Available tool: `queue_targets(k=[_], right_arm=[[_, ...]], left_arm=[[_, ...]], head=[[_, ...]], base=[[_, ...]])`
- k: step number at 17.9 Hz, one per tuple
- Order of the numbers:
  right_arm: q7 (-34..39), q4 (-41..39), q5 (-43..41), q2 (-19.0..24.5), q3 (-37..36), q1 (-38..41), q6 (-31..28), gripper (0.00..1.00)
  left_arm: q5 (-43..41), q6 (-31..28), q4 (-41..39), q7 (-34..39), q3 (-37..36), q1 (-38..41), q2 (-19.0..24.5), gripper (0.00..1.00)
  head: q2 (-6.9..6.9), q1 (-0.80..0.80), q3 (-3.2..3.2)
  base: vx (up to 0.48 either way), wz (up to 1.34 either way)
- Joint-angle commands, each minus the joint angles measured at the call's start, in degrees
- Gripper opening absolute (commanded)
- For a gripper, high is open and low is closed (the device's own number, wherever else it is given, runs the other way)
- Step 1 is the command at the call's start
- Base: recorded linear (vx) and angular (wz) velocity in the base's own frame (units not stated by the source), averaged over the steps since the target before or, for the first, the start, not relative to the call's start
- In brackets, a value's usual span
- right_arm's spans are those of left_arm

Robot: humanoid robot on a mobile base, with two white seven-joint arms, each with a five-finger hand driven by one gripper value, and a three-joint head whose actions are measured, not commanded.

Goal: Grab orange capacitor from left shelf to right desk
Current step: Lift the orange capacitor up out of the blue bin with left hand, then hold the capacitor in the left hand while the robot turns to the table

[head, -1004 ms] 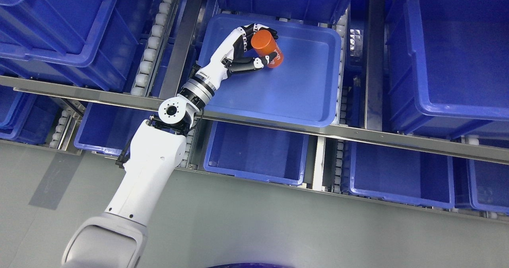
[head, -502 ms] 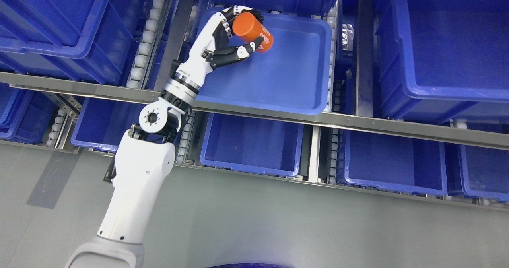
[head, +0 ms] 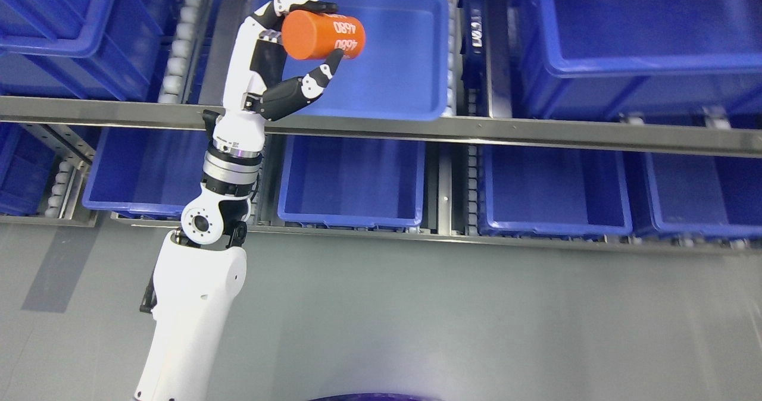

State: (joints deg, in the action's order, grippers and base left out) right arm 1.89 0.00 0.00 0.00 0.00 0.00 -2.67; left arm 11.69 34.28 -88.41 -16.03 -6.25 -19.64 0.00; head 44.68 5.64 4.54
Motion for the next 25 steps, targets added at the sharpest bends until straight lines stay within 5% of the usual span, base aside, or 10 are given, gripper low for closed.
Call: queue_targets(k=[1, 18, 25], right_arm=[[-0.05, -1.93, 0.0, -1.0, -0.61, 0.08, 0.21, 1.0], [-0.05, -1.93, 0.0, -1.0, -0.61, 0.08, 0.12, 1.0], [-0.05, -1.93, 0.0, -1.0, -0.61, 0.08, 0.12, 1.0]], left_arm=[[0.0, 1.05, -6.25, 1.79, 2.82, 2.06, 1.0, 0.02], [-0.18, 1.75, -6.25, 3.2, 2.56, 1.18, 1.0, 0.02], [-0.09, 10.72, -6.34, 2.94, -0.15, -0.58, 1.0, 0.02]], head=[[0.0, 0.0, 0.0], [0.0, 0.0, 0.0], [0.0, 0.0, 0.0]], base=[[-0.208, -0.28], [-0.022, -0.21], [0.11, -0.38]])
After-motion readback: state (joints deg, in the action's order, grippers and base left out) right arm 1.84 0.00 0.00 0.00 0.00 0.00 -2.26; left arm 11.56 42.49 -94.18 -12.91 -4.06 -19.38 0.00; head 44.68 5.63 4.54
